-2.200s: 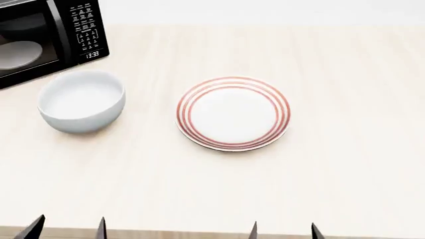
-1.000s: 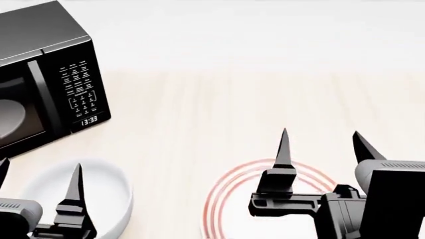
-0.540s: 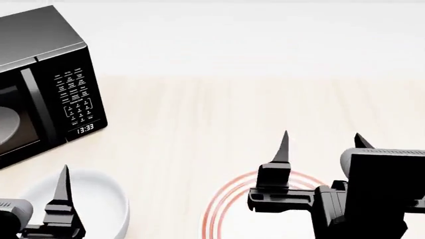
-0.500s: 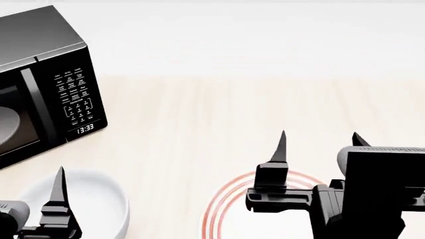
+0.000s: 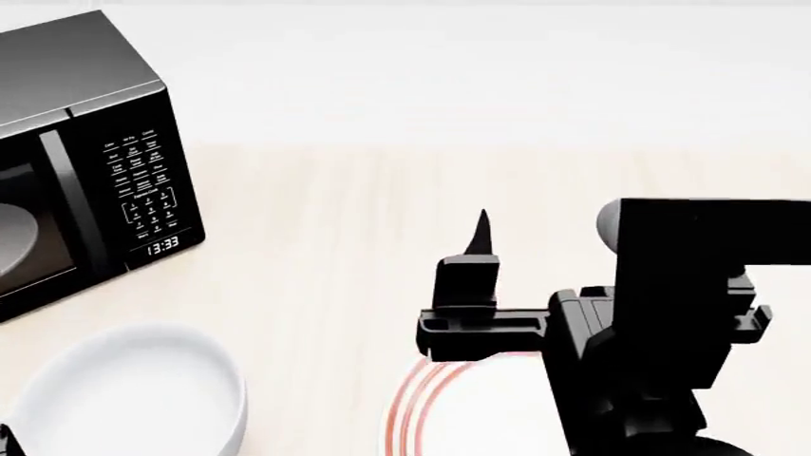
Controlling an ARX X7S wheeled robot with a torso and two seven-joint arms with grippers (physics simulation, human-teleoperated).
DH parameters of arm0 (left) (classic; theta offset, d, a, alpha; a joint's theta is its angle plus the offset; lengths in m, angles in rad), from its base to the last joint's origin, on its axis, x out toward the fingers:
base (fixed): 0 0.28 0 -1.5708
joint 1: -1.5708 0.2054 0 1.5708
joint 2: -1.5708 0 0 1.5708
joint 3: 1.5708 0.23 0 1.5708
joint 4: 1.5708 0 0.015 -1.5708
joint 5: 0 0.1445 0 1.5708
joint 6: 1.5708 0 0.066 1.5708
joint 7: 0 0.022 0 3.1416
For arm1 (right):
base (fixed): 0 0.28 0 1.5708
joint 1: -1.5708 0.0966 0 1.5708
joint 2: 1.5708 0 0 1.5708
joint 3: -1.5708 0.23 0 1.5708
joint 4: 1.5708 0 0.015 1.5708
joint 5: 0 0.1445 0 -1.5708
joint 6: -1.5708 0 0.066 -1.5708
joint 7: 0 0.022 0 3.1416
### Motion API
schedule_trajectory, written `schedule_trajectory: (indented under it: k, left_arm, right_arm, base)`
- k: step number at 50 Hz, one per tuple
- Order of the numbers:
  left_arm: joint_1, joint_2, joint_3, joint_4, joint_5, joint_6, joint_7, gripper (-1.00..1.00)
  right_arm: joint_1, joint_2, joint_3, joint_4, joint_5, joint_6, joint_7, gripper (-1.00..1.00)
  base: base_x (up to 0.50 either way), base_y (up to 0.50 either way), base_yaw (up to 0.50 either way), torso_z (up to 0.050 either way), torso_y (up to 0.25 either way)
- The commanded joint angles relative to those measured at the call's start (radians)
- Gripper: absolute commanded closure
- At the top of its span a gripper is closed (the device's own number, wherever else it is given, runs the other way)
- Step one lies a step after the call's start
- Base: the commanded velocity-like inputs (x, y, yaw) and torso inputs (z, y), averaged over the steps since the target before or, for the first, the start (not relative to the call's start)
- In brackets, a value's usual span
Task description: Put the white bowl to the right of the plate.
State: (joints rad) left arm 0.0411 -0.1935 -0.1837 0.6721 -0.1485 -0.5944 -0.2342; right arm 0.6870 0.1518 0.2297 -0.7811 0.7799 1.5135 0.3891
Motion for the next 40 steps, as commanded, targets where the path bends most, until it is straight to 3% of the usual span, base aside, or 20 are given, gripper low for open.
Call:
schedule_trajectory:
  k: [1,12,21,28,32,33,34,40]
  left_arm:
    - [0.057,0.002,-0.085,-0.042,-0.015,0.081,-0.015,-1.00]
    - [0.072,0.000,-0.125,-0.045,-0.032,0.095,-0.030,-1.00]
    - [0.075,-0.003,-0.135,-0.052,-0.040,0.102,-0.035,-1.00]
    - [0.083,-0.004,-0.154,-0.042,-0.054,0.104,-0.038,-1.00]
    - [0.090,-0.005,-0.168,-0.035,-0.061,0.105,-0.042,-1.00]
    - [0.092,-0.010,-0.175,-0.018,-0.063,0.093,-0.046,-1.00]
    - [0.092,-0.011,-0.173,-0.018,-0.062,0.091,-0.047,-1.00]
    - [0.099,-0.011,-0.170,-0.026,-0.062,0.108,-0.047,-1.00]
  right_arm:
    - [0.088,-0.034,-0.014,0.057,0.193,0.039,0.199,-1.00]
    - [0.144,-0.066,-0.155,0.118,0.309,0.038,0.347,-1.00]
    - [0.228,-0.119,-0.253,0.291,0.487,0.038,0.525,-1.00]
    - [0.266,-0.123,-0.328,0.389,0.497,-0.004,0.549,-1.00]
    - [0.305,-0.139,-0.378,0.509,0.497,-0.036,0.555,-1.00]
    - [0.398,-0.151,-0.528,0.659,0.544,-0.186,0.567,-1.00]
    - [0.407,-0.148,-0.604,0.809,0.553,-0.215,0.565,-1.00]
    - [0.430,-0.145,-0.643,0.958,0.627,-0.275,0.612,-1.00]
  base:
    - [0.00,0.00,0.00,0.000,0.000]
    - [0.00,0.00,0.00,0.000,0.000]
    - [0.00,0.00,0.00,0.000,0.000]
    - [0.00,0.00,0.00,0.000,0.000]
    - [0.00,0.00,0.00,0.000,0.000]
    - [0.00,0.00,0.00,0.000,0.000]
    - [0.00,0.00,0.00,0.000,0.000]
    - [0.00,0.00,0.00,0.000,0.000]
